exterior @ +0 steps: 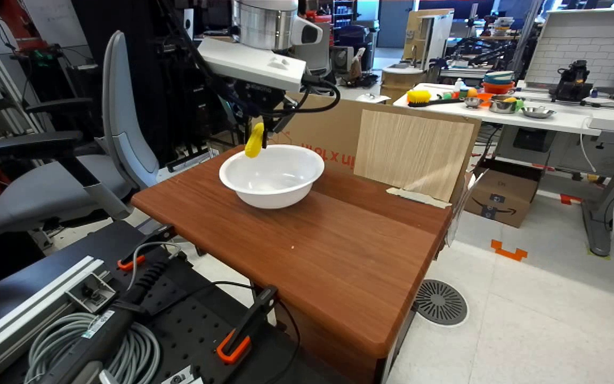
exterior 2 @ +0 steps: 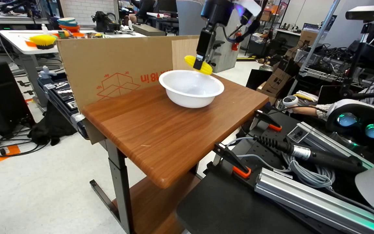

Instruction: Put the yellow object inside the white bowl

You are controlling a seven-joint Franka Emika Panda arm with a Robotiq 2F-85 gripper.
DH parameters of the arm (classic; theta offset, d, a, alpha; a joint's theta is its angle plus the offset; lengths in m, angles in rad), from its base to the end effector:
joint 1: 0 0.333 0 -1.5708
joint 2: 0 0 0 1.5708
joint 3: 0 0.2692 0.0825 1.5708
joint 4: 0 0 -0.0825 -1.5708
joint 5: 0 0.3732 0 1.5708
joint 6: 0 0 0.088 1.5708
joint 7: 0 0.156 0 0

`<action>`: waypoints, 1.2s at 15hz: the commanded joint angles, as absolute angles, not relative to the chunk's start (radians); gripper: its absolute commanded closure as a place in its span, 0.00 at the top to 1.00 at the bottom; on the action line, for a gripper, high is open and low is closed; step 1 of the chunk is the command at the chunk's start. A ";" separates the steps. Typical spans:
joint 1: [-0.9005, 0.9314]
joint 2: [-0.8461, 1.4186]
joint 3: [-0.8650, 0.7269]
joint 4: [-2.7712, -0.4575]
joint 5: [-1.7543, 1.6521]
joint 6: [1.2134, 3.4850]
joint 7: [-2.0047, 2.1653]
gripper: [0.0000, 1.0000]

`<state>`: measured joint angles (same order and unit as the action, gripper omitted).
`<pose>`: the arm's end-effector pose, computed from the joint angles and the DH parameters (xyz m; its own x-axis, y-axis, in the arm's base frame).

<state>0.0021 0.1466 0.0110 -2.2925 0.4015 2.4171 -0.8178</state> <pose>0.5116 0.0215 0.1998 0.8640 0.4825 0.1437 0.5032 -0.8362 -0.2182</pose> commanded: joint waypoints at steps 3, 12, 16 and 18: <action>-0.018 0.351 0.073 -2.103 0.421 2.436 -0.743 0.08; -0.072 0.437 0.157 -2.050 0.438 2.404 -0.704 0.92; -0.096 0.298 0.199 -2.148 0.466 2.372 -0.717 1.00; -0.097 0.185 0.222 -2.230 0.508 2.362 -0.757 1.00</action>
